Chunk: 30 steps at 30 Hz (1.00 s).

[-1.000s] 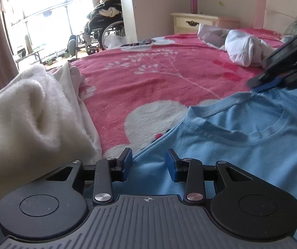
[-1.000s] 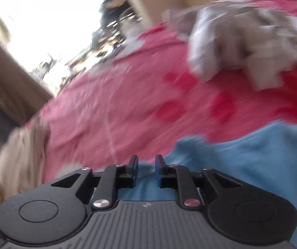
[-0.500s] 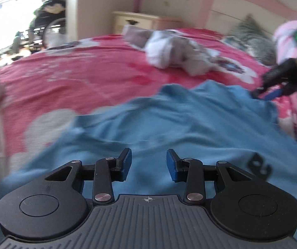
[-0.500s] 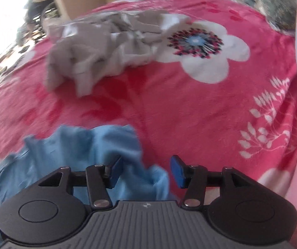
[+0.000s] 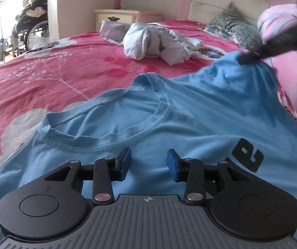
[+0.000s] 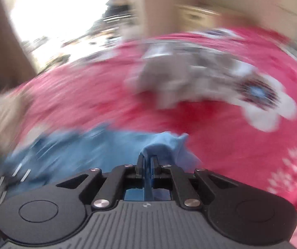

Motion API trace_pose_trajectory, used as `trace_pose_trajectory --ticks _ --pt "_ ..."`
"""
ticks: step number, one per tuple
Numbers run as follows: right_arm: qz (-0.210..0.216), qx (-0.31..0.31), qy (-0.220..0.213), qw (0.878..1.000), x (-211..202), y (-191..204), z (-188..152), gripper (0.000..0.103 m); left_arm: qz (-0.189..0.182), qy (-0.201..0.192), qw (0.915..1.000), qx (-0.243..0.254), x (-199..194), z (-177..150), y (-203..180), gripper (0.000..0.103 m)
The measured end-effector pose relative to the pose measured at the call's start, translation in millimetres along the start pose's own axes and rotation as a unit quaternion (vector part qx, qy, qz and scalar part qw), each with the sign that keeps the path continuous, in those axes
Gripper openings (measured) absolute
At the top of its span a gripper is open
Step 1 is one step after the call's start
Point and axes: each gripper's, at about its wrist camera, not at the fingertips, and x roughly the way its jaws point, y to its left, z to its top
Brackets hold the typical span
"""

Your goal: Fold clothes

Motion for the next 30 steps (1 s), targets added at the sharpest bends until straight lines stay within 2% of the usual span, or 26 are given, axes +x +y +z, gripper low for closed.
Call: trace_pose_trajectory --ticks 1,3,4,6,8,10,14,16,17,19,22,23,24,26,28,30 --pt "0.004 -0.066 0.018 0.998 1 25 -9 0.009 -0.001 0.0 1.0 -0.004 0 0 1 0.038" --pt "0.004 -0.179 0.053 0.982 6 66 -31 0.029 -0.001 0.0 1.0 -0.008 1 -1 2 0.038" --pt "0.003 -0.229 0.065 0.971 7 83 -44 0.033 0.0 -0.001 1.0 -0.006 1 -1 2 0.038" --pt "0.014 -0.262 0.07 0.962 2 99 -60 0.035 0.003 -0.002 1.0 -0.002 2 -2 0 0.038" --pt "0.039 -0.234 0.075 0.969 -7 95 -62 0.035 0.004 -0.004 1.0 -0.002 2 -2 -1 0.038" --pt "0.058 -0.177 0.066 0.98 -17 80 -55 0.035 0.005 -0.005 1.0 -0.002 3 -1 -1 0.039" --pt "0.019 -0.023 0.027 0.999 -24 29 -34 0.037 0.006 -0.007 1.0 -0.002 4 -2 0 0.039" --pt "0.01 0.043 0.011 0.999 -15 2 -27 0.037 0.008 -0.01 0.9999 0.004 5 -3 -1 0.039" --pt "0.012 0.05 0.008 0.999 -8 -7 -25 0.038 0.009 -0.013 0.9998 0.008 5 -5 -2 0.039" --pt "0.036 0.06 0.01 0.998 10 -19 -22 0.042 0.01 -0.018 0.9997 0.014 5 -7 -2 0.04" --pt "0.085 0.123 0.006 0.989 29 -39 -19 0.042 0.01 -0.024 0.9995 0.017 5 -9 -2 0.04" --pt "0.087 0.131 -0.001 0.988 33 -38 -19 0.043 0.01 -0.024 0.9995 0.017 5 -9 -2 0.04" --pt "0.085 0.113 -0.003 0.99 35 -29 -18 0.043 0.01 -0.024 0.9995 0.018 5 -8 -3 0.04" --pt "0.097 0.023 0.005 0.995 34 8 -20 0.043 0.009 -0.025 0.9995 0.019 5 -9 -2 0.04" --pt "0.115 -0.061 0.012 0.991 28 45 -24 0.04 0.009 -0.028 0.9993 0.022 5 -9 -2 0.041" --pt "0.142 -0.113 0.014 0.983 18 73 -31 0.04 0.008 -0.029 0.9993 0.021 6 -9 -2 0.041"
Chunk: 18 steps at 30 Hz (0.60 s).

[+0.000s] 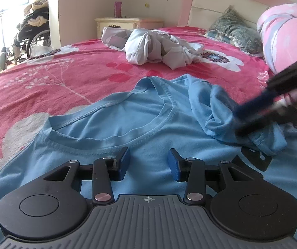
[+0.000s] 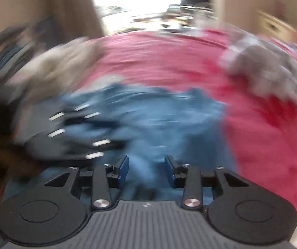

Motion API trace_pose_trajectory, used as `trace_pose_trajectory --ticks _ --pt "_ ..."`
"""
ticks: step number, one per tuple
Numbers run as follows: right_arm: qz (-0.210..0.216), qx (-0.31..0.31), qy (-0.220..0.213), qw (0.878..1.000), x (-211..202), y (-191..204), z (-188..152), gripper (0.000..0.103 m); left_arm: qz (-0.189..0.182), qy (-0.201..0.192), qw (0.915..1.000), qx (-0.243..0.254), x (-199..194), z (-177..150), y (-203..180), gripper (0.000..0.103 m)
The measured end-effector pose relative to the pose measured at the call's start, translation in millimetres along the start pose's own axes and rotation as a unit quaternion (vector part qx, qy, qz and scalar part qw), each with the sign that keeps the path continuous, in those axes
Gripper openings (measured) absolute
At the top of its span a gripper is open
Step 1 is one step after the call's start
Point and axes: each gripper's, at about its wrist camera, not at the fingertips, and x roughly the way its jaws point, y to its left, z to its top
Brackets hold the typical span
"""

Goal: Fold clothes
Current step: 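Pinch the blue T-shirt sleeve edge with the right gripper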

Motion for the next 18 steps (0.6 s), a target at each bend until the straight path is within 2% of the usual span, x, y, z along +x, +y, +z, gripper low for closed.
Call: trace_pose_trajectory --ticks 3,6,10,15,18 --pt "0.034 -0.022 0.007 0.999 -8 20 -4 0.04 -0.001 -0.001 1.0 -0.002 1 1 0 0.042" --pt "-0.013 -0.005 -0.008 1.0 -15 8 -8 0.04 -0.005 0.0 1.0 -0.008 1 0 2 0.042" --pt "-0.1 0.075 -0.044 0.991 -11 -38 -4 0.041 -0.007 0.001 0.9999 -0.008 1 0 3 0.042" --pt "-0.124 0.053 -0.042 0.99 18 -51 -1 0.039 -0.008 0.005 0.9999 -0.008 0 2 3 0.042" --pt "-0.114 0.031 -0.037 0.992 22 -42 -2 0.031 -0.012 0.007 0.9998 -0.017 0 2 6 0.042"
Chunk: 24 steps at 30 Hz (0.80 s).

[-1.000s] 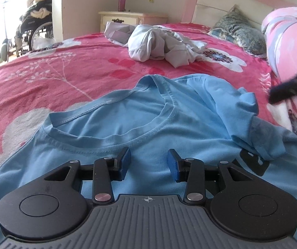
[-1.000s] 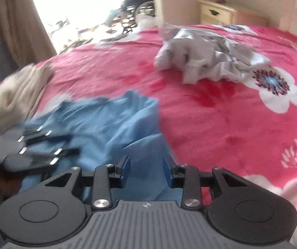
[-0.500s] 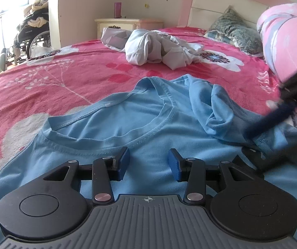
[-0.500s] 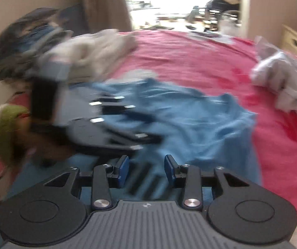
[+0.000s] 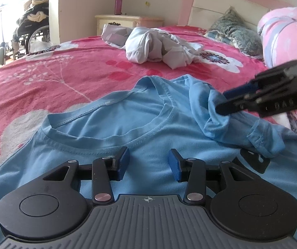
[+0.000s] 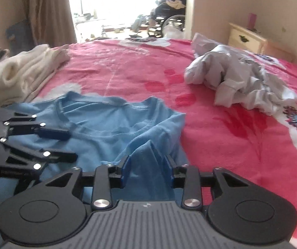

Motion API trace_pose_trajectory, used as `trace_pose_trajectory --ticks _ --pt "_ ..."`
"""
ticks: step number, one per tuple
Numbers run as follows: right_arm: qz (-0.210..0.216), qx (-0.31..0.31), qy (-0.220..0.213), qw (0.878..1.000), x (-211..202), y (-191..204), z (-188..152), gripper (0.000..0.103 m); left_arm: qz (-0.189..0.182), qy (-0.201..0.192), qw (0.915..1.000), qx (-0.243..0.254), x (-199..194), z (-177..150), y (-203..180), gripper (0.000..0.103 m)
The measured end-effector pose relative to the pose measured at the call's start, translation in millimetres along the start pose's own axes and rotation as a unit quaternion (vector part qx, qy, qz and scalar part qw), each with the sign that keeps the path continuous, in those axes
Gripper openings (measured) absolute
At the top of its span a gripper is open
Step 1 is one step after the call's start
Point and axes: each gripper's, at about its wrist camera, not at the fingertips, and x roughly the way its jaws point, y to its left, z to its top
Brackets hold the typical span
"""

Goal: Fold clothes
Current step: 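Pinch the blue T-shirt sleeve edge with the right gripper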

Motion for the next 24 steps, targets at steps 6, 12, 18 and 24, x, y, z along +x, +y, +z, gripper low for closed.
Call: trace_pose_trajectory --ticks 6,12,18,24 --pt "-0.004 -0.071 -0.003 0.997 -13 18 0 0.03 0.0 -0.004 1.0 0.006 1 -2 -1 0.043" --pt "-0.023 -0.07 -0.013 0.997 -3 7 8 0.03 -0.002 -0.004 1.0 0.007 1 -2 -1 0.043" --pt "0.005 -0.06 0.023 0.998 14 -7 10 0.033 -0.001 -0.002 1.0 0.005 1 -1 -1 0.043" --pt "0.024 -0.023 0.029 0.999 11 -15 10 0.003 0.0 -0.002 1.0 0.004 1 -1 -1 0.043"
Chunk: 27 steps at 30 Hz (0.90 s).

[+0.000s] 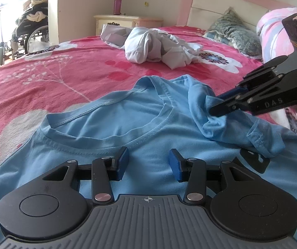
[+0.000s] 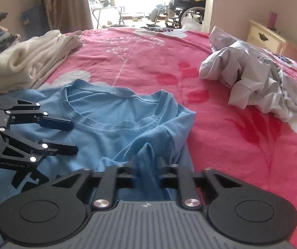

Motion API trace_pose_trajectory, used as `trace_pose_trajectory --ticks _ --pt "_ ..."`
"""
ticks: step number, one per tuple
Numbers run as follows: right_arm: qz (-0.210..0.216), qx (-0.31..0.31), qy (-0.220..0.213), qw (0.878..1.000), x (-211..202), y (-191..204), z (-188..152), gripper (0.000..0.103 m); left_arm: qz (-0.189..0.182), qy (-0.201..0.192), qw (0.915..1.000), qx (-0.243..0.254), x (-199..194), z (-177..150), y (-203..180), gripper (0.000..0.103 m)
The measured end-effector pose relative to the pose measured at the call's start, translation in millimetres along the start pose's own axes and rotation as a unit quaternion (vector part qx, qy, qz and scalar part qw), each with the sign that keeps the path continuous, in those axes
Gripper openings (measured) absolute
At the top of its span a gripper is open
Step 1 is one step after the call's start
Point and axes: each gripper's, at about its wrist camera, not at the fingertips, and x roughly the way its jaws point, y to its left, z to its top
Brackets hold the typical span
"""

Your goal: Fold clothes

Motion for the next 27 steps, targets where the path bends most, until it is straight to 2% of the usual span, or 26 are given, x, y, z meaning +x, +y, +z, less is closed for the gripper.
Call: trace_pose_trajectory --ticks 4,7,10,13,16,20,25,27 --pt "-0.047 -0.009 -0.022 0.999 -30 -5 8 0.003 0.001 -0.001 1.0 0.0 0 -1 0 0.043" --pt "-0.122 -0.01 -0.034 0.992 -53 -27 20 0.003 0.002 -0.002 1.0 0.0 0 -1 0 0.043" --pt "-0.206 -0.022 -0.024 0.978 -63 -54 35 0.003 0.004 -0.001 1.0 -0.001 -1 0 -1 0.043" --pt "-0.282 -0.041 0.008 0.959 -57 -87 49 0.003 0.009 0.003 1.0 0.003 -1 0 -3 0.043" --pt "-0.328 -0.051 0.046 0.942 -40 -120 51 0.003 0.013 0.005 0.9999 0.006 0 1 -5 0.043" --pt "-0.355 -0.08 0.089 0.927 -12 -149 42 0.003 0.016 0.006 0.9998 0.01 1 1 -6 0.043" --pt "-0.36 -0.1 0.148 0.916 32 -171 29 0.003 0.021 0.01 0.9995 0.019 1 1 -8 0.043" --pt "-0.362 -0.09 0.181 0.91 48 -181 23 0.007 0.023 0.012 0.9994 0.022 2 2 -9 0.043"
